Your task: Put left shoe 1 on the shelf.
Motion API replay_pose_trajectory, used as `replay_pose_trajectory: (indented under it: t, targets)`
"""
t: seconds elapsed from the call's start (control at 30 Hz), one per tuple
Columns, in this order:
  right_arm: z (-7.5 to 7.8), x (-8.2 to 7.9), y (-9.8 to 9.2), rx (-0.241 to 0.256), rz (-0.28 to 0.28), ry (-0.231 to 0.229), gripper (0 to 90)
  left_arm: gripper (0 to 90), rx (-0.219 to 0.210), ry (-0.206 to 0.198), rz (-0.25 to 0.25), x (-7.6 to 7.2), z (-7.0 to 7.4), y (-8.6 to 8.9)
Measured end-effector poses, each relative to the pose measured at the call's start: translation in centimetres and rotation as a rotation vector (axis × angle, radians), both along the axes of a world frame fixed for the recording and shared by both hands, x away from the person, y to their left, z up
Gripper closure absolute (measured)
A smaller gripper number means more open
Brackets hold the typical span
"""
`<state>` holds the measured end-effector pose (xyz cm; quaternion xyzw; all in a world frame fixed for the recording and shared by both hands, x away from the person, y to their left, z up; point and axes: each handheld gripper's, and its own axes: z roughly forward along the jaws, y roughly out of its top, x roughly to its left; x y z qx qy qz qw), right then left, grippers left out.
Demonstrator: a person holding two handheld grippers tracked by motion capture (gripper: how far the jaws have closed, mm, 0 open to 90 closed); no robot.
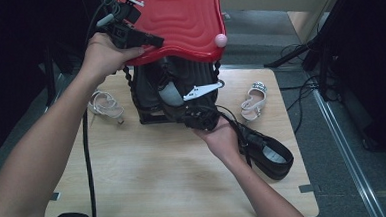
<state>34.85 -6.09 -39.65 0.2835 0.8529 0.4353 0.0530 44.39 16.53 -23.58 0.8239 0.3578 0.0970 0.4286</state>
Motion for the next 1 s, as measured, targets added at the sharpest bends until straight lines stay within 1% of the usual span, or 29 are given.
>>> replay_pose_trajectory:
  t: [0.13, 0.23, 0.27, 0.33, 0.37, 0.5, 0.53, 0.6, 0.63, 0.7, 0.73, 0.8, 0.87, 1.0]
  targets:
    - [-0.7, 0.6, -0.3, -0.010, -0.020, 0.012, 90.0, 90.0, -0.005, 0.002, 0.002, 0.0, 0.0, 0.0]
    - [-0.9, 1.1, -0.3, -0.003, -0.045, 0.016, 90.0, 90.0, -0.016, 0.010, 0.009, 0.0, -0.1, 0.1]
    - [-0.9, 1.3, -0.3, 0.004, -0.042, 0.019, 90.0, 90.0, -0.016, 0.010, 0.010, 0.0, -0.1, 0.1]
    - [-0.8, 1.6, -0.3, 0.014, -0.035, 0.034, 90.0, 90.0, -0.022, 0.018, 0.011, 0.0, -0.1, 0.1]
    - [-0.7, 1.6, -0.2, 0.009, -0.036, 0.034, 90.0, 90.0, -0.024, 0.020, 0.013, 0.0, -0.1, 0.1]
    - [-0.3, 1.6, 0.3, 0.006, -0.021, 0.021, 90.0, 90.0, -0.025, 0.020, 0.015, 0.0, -0.1, 0.1]
    - [-0.2, 1.6, 0.5, -0.004, -0.021, 0.017, 90.0, 90.0, -0.025, 0.019, 0.013, 0.0, -0.1, 0.1]
    - [0.1, 1.8, 0.9, -0.024, -0.029, 0.006, 90.0, 90.0, -0.030, 0.019, 0.014, 0.0, -0.2, 0.2]
    - [0.2, 1.9, 1.0, -0.027, -0.032, 0.008, 90.0, 90.0, -0.029, 0.019, 0.013, 0.0, -0.2, 0.2]
    - [0.4, 2.3, 1.4, -0.029, -0.032, 0.005, 90.0, 90.0, -0.029, 0.018, 0.014, 0.0, -0.2, 0.2]
    - [0.5, 2.5, 1.6, -0.029, -0.038, 0.012, 90.0, 90.0, -0.029, 0.018, 0.015, 0.0, -0.1, 0.2]
    - [0.5, 2.8, 1.9, -0.028, -0.040, 0.004, 90.0, 90.0, -0.029, 0.020, 0.013, 0.0, -0.1, 0.2]
    - [0.7, 3.1, 2.4, -0.028, -0.047, 0.009, 90.0, 90.0, -0.030, 0.022, 0.015, 0.0, -0.1, 0.2]
    - [1.0, 3.7, 3.2, -0.035, -0.052, 0.003, 90.0, 90.0, -0.024, 0.023, 0.010, 0.0, -0.1, 0.3]
